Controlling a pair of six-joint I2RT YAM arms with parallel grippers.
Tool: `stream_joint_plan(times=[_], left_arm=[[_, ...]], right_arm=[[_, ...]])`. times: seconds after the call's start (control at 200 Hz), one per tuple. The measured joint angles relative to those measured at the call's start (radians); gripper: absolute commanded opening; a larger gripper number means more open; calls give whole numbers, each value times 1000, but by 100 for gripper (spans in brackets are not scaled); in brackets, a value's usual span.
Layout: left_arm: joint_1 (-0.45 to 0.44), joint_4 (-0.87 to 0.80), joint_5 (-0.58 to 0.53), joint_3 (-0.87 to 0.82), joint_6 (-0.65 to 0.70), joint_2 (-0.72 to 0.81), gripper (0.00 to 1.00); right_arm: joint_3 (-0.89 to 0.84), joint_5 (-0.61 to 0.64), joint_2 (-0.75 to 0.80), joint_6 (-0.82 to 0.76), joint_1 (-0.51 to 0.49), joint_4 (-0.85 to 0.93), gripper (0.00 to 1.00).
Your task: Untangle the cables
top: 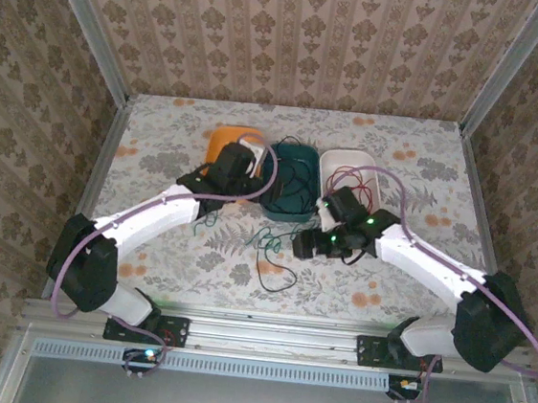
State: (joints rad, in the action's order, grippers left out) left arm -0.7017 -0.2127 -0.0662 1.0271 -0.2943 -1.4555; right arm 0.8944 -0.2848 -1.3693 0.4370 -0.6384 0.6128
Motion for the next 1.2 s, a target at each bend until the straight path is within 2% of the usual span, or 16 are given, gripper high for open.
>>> stream_joint_plan(times=[0.175,0.415,0.85,1.06,1.2], left_arm=[[-76,-54,-42,-130,8,43,100],[-77,-45,-122,-241,-73,114,100],[-91,-23,-133,-259,-95,54,100],[-91,-19,-141,-259,-96,52,100],[-91,-18,-141,-259,-95,52,100]], right_arm=[[-7,-2,-119,-62,-74,61,80],[21,1,-232,-137,-132,103,79],[153,0,-335,-253,-199,146,79],[196,52,-415,-264,-201,182,59],[202,114,-431,-253,-201,193,30]])
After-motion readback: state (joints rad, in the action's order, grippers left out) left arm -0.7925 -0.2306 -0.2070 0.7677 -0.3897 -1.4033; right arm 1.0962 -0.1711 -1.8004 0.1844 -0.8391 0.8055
